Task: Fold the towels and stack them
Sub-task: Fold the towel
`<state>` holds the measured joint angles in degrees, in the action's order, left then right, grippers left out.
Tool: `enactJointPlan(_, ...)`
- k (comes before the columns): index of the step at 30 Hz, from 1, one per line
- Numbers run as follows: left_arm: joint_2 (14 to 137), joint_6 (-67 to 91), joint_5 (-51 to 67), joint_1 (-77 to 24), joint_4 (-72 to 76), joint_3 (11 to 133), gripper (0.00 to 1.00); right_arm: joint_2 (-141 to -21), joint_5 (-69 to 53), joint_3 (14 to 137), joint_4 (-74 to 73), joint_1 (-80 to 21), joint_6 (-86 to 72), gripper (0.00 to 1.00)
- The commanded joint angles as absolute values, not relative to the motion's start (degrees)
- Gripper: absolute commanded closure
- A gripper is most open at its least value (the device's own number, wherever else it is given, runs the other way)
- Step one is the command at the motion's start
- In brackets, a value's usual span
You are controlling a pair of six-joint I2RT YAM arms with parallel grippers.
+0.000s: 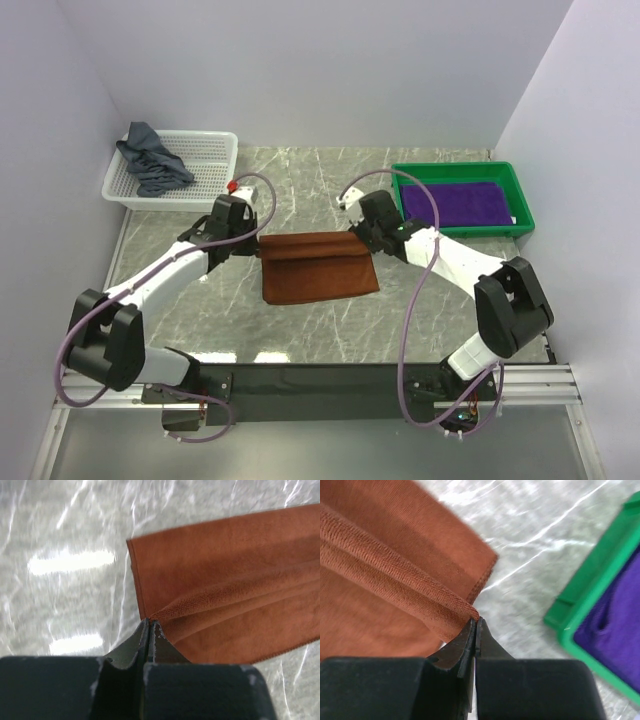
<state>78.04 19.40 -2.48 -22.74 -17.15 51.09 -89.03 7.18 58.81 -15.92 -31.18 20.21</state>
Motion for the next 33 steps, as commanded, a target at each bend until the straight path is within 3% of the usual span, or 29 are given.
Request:
enactJointPlan(1,73.83,22.58,-3.44,-22.76,-19.51,49.31,0.99,-86.49,11.33,56.87,-17.84,-32.87,17.67,1.0)
enactJointPlan(33,68.99,32.52,2.46,-25.22,-16.53,36.83,0.99,-85.96,9.41,52.56,-21.71,-35.5,9.67,1.0)
